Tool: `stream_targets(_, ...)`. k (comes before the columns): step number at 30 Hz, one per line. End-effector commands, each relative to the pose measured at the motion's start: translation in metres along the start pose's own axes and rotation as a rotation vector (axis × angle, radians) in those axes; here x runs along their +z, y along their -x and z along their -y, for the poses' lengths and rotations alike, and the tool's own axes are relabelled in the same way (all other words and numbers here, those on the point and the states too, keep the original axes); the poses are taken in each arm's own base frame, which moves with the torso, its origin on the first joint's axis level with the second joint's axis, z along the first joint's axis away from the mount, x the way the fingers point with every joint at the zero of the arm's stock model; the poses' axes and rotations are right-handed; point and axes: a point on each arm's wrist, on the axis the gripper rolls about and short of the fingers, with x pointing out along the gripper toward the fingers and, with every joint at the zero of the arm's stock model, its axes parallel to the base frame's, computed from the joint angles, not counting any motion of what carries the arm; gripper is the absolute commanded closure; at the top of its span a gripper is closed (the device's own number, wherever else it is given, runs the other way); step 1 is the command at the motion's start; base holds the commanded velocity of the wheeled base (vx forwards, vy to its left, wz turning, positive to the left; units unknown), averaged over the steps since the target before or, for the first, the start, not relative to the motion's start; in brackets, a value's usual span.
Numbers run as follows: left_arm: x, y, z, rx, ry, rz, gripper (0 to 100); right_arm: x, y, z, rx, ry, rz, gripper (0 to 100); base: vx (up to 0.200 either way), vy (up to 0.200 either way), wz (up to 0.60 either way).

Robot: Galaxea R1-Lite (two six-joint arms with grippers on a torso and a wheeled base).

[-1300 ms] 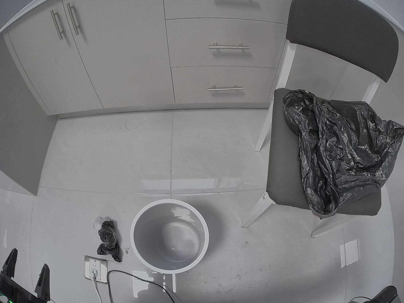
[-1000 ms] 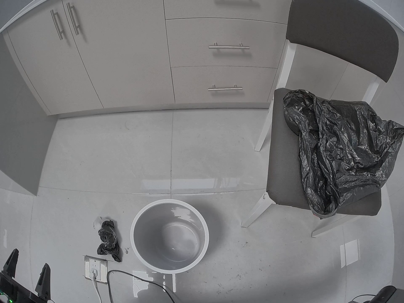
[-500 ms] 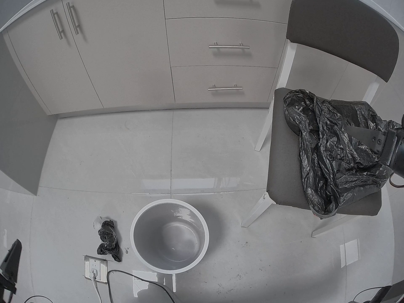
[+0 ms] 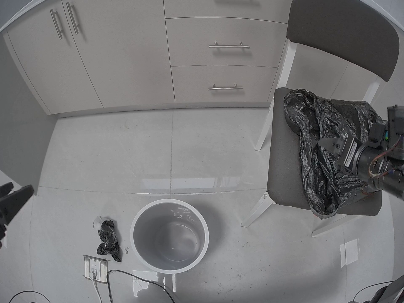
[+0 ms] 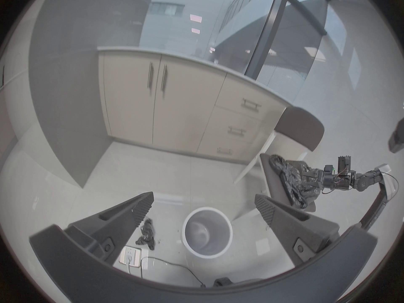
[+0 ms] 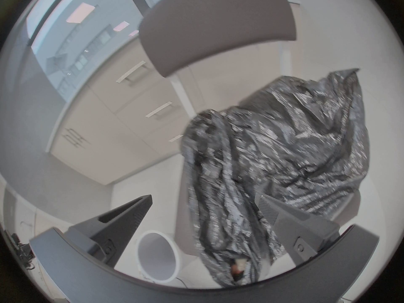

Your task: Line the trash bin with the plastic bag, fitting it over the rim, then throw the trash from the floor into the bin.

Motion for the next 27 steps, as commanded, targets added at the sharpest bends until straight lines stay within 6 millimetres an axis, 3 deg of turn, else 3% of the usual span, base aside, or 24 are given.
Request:
stream_targets(1, -0.014, -0.043, -0.005, -0.003, 0.022, -0.178, 0, -0.032, -0.004, 0.016, -0.107, 0.027, -0.092, 0, 0.0, 0.0, 0.0)
stream_targets(10, -0.017, -0.05, -0.006, -0.007, 0.021, -0.17, 0, -0.043, 0.021, 0.039, -0.132, 0.025, -0.094, 0, 0.0, 0.0, 0.0)
stream_targets(17, -0.021, -0.073, -0.006, -0.016, 0.021, -0.214, 0, -0.052, 0.019, 0.051, -0.174, 0.027, -0.126, 0, 0.0, 0.0, 0.0)
stream_targets(27, -0.022, -0.091, -0.007, -0.009, 0.026, -0.22, 0, -0.059, 0.004, 0.046, -0.182, 0.045, -0.173, 0, 0.0, 0.0, 0.0)
